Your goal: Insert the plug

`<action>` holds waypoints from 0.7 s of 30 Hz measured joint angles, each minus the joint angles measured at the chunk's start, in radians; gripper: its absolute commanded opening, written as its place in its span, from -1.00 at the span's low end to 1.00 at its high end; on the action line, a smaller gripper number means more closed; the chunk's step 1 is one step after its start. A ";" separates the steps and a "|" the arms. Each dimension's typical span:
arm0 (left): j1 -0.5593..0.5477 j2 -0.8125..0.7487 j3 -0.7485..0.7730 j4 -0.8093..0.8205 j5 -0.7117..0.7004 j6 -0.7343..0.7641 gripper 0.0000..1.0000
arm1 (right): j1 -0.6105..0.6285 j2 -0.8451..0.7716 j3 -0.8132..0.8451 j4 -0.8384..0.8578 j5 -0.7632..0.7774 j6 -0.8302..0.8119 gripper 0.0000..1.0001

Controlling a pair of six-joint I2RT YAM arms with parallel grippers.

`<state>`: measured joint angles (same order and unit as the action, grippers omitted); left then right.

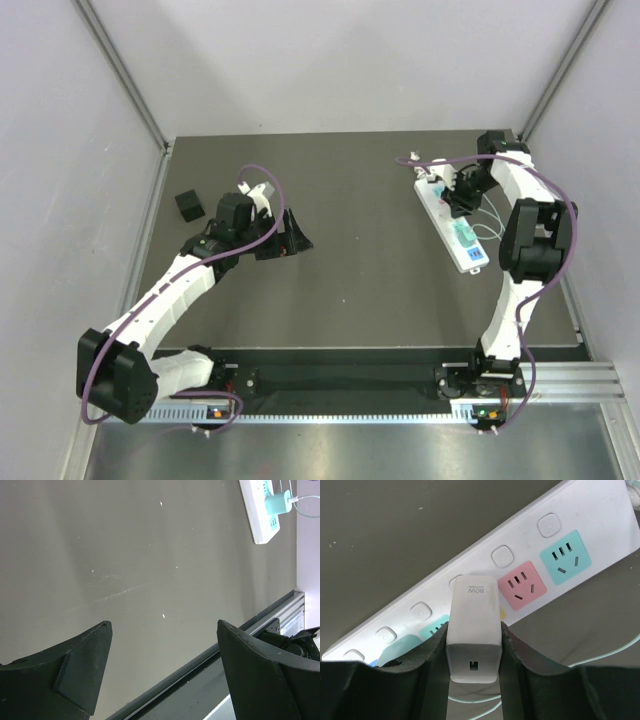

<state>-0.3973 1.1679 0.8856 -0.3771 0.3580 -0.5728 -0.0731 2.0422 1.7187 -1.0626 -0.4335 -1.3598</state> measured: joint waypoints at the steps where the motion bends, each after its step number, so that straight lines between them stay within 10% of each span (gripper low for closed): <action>1: 0.000 0.000 0.000 0.000 0.000 0.000 0.79 | -0.002 -0.001 -0.002 0.002 0.000 0.000 -1.00; 21: 0.000 0.000 0.000 0.000 0.000 0.000 0.79 | -0.027 -0.044 -0.047 0.012 0.077 -0.007 -1.00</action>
<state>-0.3973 1.1679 0.8856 -0.3767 0.3576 -0.5728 -0.1001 1.9980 1.6722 -1.0504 -0.3561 -1.3670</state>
